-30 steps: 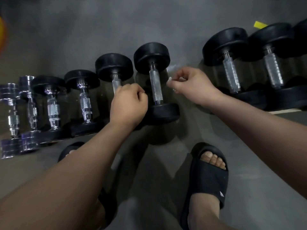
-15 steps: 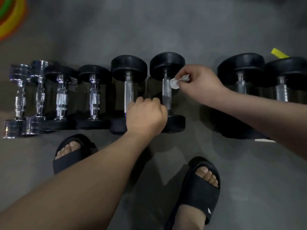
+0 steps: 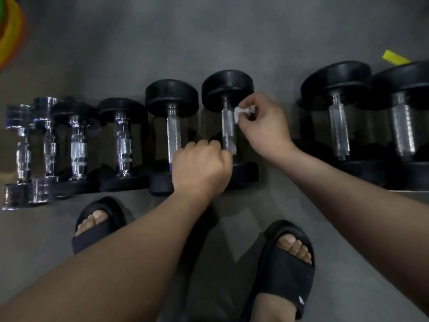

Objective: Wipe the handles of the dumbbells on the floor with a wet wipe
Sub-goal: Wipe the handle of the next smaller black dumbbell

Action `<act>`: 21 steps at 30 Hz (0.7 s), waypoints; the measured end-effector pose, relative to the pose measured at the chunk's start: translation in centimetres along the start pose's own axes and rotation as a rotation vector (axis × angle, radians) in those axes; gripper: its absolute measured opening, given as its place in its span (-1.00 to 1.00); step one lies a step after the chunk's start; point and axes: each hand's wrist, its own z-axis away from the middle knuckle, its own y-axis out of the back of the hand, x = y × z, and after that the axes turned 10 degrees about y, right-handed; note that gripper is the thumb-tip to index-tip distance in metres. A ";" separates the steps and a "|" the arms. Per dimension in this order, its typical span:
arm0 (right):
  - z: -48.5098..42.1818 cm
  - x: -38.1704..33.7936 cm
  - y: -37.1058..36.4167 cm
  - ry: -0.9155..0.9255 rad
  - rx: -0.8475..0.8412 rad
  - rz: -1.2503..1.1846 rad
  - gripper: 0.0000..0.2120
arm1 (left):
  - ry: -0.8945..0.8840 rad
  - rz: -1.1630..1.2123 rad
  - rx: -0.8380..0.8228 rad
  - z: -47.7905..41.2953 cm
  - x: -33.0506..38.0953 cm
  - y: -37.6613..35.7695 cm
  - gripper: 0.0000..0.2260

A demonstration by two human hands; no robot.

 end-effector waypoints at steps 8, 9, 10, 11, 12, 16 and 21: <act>0.8 0.5 -1.7 -0.017 -0.005 -0.045 -0.85 | -0.047 -0.028 0.002 0.0 -1.0 0.4 -0.76; 0.9 0.3 -1.8 -0.024 0.001 -0.045 -0.84 | -0.064 -0.045 -0.012 -0.1 -1.1 0.6 -0.74; 0.9 0.1 -1.8 -0.029 0.013 -0.050 -0.84 | -0.077 -0.065 -0.023 -0.2 -1.1 0.8 -0.75; 0.8 -0.2 -1.8 -0.030 0.026 -0.061 -0.83 | -0.099 -0.086 -0.030 -0.2 -1.2 1.0 -0.77; 0.7 -0.4 -1.8 -0.026 0.034 -0.072 -0.82 | -0.128 -0.098 -0.024 -0.2 -1.3 1.2 -0.79; 0.3 -0.2 -2.0 0.020 0.031 -0.050 -0.88 | -0.241 -0.163 -0.024 -0.1 -2.6 1.1 -0.66; 0.1 0.6 -2.5 0.108 0.039 -0.026 -0.87 | -0.259 -0.190 -0.038 -0.3 -2.7 1.1 -0.54</act>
